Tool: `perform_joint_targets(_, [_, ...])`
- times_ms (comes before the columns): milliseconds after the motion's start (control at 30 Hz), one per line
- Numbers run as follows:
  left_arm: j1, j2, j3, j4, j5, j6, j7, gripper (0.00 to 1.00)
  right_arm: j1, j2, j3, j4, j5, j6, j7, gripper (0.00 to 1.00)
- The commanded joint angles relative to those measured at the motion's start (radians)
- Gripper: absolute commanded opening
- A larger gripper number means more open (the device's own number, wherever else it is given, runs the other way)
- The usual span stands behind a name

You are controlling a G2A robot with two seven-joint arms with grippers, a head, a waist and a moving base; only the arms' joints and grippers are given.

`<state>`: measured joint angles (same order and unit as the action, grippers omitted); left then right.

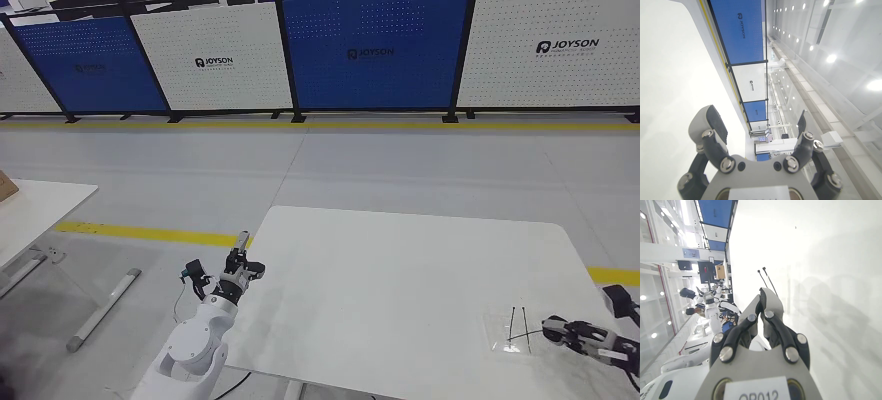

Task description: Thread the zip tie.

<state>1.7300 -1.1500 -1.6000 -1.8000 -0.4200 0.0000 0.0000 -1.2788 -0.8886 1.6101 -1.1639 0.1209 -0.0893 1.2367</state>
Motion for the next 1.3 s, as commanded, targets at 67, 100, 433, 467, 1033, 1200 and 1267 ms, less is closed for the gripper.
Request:
perform_joint_targets(67, [0.0, 0.0, 0.0, 0.0, 0.0, 0.0, 0.0, 1.0, -0.021, 0.003, 0.04, -0.001, 0.096, -0.017, 0.015, 0.0])
perform_joint_targets(100, [0.0, 0.0, 0.0, 0.0, 0.0, 0.0, 0.0, 1.0, -0.029, 0.004, 0.054, 0.0, 0.133, -0.026, 0.032, 0.0])
perform_joint_targets(433, [0.0, 0.0, 0.0, 0.0, 0.0, 0.0, 0.0, 1.0, -0.05, 0.008, 0.088, 0.009, 0.23, -0.041, 0.094, 0.0])
perform_joint_targets(467, [0.0, 0.0, 0.0, 0.0, 0.0, 0.0, 0.0, 1.0, -0.05, 0.008, 0.088, 0.009, 0.23, -0.041, 0.094, 0.0])
perform_joint_targets(1033, [0.0, 0.0, 0.0, 0.0, 0.0, 0.0, 0.0, 1.0, -0.33, -0.029, 0.103, -0.337, 0.416, -0.169, -0.256, 0.0])
perform_joint_targets(1200, [0.0, 0.0, 0.0, 0.0, 0.0, 0.0, 0.0, 1.0, -0.356, -0.032, 0.091, -0.38, 0.407, -0.16, -0.289, 0.0])
perform_joint_targets(1267, [0.0, 0.0, 0.0, 0.0, 0.0, 0.0, 0.0, 1.0, -0.356, -0.032, 0.091, -0.38, 0.407, -0.16, -0.289, 0.0])
